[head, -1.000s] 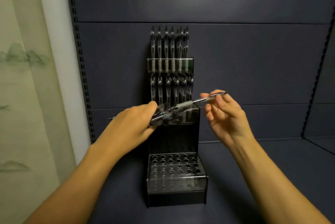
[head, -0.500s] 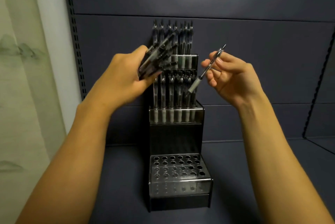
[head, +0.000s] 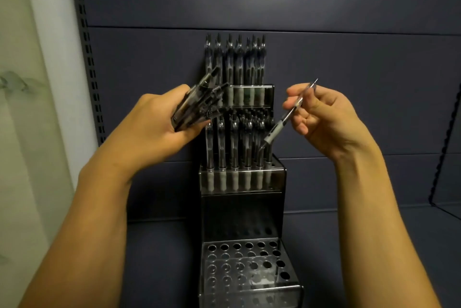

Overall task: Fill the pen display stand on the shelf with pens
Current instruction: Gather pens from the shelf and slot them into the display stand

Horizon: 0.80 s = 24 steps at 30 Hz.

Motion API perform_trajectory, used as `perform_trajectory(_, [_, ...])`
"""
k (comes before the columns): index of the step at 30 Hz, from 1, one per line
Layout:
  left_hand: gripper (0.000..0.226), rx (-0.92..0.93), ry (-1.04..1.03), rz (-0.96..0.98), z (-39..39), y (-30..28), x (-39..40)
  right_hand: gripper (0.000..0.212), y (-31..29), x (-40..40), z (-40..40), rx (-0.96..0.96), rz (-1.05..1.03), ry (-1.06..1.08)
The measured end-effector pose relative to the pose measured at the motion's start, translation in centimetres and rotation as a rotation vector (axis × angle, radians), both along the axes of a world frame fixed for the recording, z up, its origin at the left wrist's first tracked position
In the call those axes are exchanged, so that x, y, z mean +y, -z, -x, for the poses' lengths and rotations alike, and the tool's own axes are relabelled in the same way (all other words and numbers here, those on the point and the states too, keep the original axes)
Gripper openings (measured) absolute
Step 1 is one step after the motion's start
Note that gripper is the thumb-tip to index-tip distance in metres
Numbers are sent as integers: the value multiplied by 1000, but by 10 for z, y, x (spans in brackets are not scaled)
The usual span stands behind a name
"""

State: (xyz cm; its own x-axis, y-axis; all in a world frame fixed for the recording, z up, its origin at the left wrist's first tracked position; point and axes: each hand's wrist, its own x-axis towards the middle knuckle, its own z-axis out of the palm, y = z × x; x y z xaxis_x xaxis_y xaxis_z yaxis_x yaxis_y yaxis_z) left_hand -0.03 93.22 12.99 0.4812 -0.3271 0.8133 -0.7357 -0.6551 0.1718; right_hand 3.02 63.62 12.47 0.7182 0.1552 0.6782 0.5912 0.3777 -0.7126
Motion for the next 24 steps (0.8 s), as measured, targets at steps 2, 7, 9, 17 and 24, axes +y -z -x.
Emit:
perform_trajectory(2, [26,11,-18,11,-1,1,4,26,1,-3,-3,-10,11,-14])
perform_trajectory(7, [25,14,-24,13,-1,1,7,31,0,-15,0,7,68,-12])
perform_trajectory(9, [22,12,-37,-8,-2,1,7,28,-2,-14,2,7,93,38])
perform_trajectory(17, [21,3,-61,-25,-5,1,11,15,-10,-13,13,-24,121,172])
perform_trajectory(24, [21,-8,-76,-21,-3,-1,14,17,-14,-4,19,-47,184,341])
